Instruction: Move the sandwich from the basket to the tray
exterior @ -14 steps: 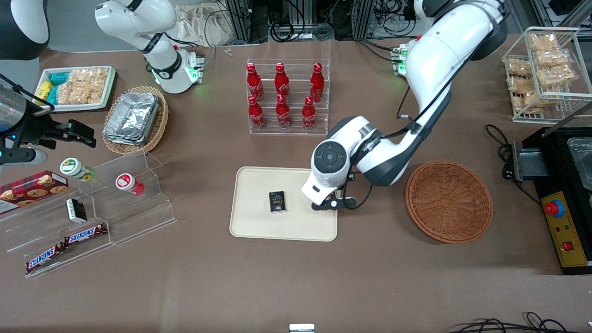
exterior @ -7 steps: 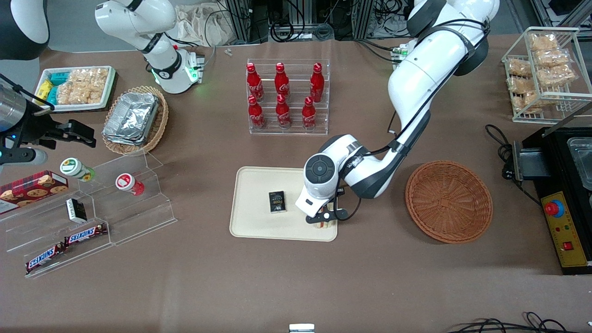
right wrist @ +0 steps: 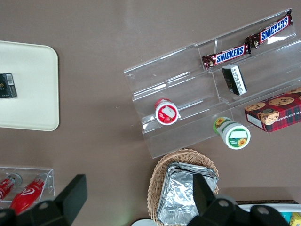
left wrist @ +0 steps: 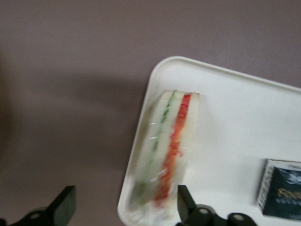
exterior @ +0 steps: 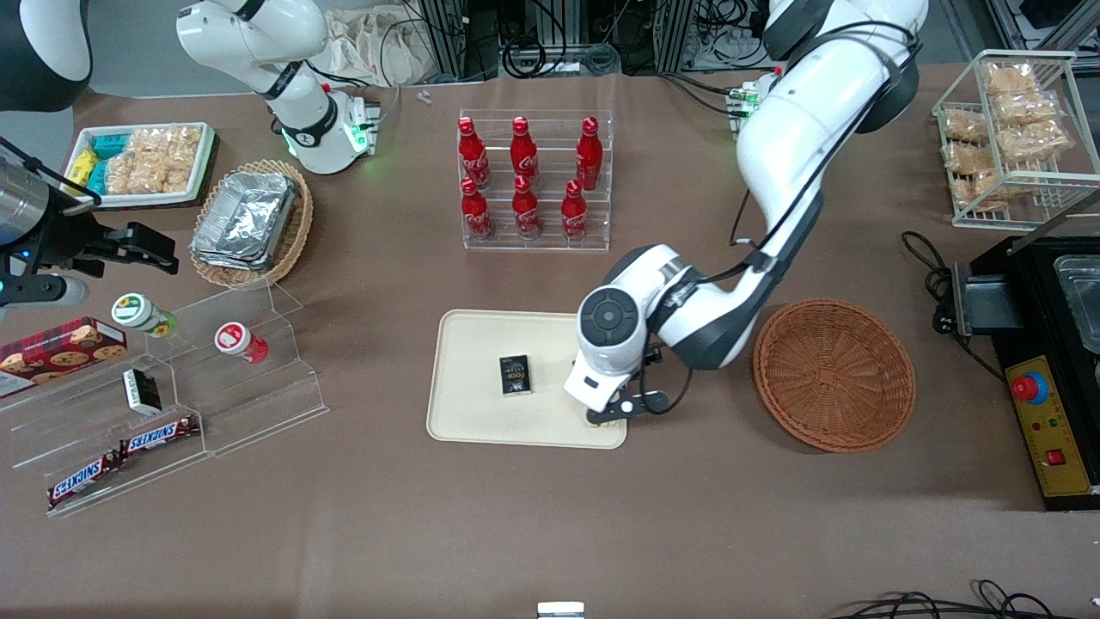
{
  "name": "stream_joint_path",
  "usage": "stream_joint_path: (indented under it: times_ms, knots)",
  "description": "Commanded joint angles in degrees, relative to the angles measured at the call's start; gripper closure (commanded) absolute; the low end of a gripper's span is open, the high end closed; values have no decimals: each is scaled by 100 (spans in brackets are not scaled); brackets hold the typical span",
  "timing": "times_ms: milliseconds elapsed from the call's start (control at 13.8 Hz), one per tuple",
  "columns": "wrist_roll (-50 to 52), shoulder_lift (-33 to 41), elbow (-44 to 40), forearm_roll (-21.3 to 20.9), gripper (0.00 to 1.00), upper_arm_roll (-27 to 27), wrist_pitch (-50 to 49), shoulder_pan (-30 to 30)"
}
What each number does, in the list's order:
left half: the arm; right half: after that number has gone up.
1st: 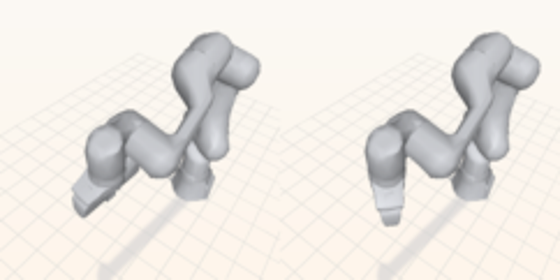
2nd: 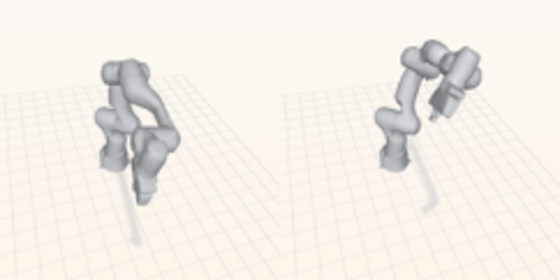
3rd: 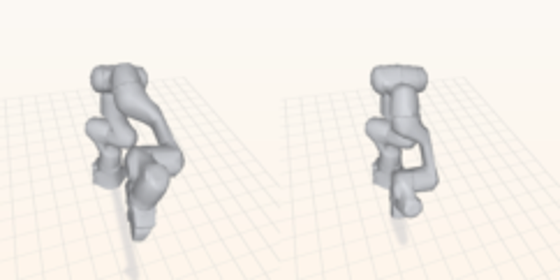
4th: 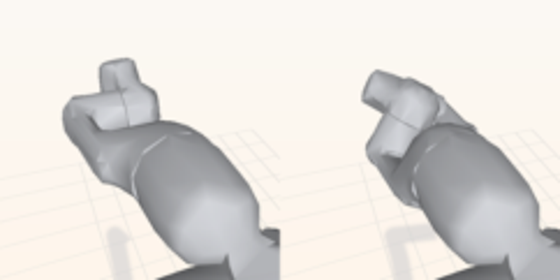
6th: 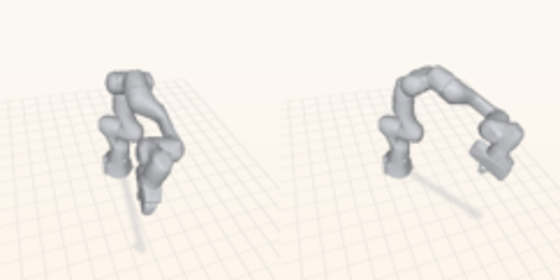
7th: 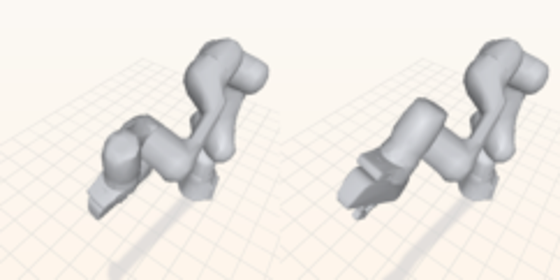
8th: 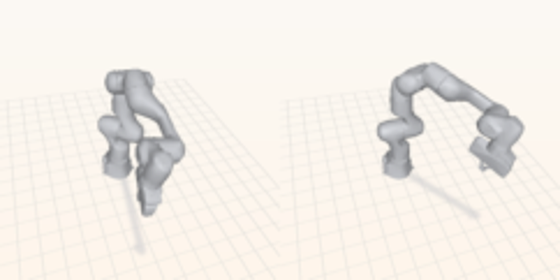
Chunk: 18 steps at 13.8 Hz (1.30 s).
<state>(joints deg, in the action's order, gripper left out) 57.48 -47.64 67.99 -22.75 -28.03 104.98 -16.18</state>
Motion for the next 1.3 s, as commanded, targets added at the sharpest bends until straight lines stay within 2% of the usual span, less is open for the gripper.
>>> stream_joint_path:
  times_ms: [0,289,434,506,795,867,1012,1229]
  knots:
    - [-419,1016,616,359,0,-18,-442,552]
    - [-1254,2300,1846,780,0,-45,-425,1414]
    - [-1904,2784,2243,1044,0,69,-329,1495]
    - [-2168,2995,2410,1097,0,278,-285,1521]
    - [-4108,4154,3445,1992,0,1402,12,1443]
    - [-4479,4418,3727,2098,0,1658,145,1434]
    - [-4903,4657,4088,2100,0,1949,84,1390]
    - [-5849,4711,4038,2100,0,2459,58,1381]
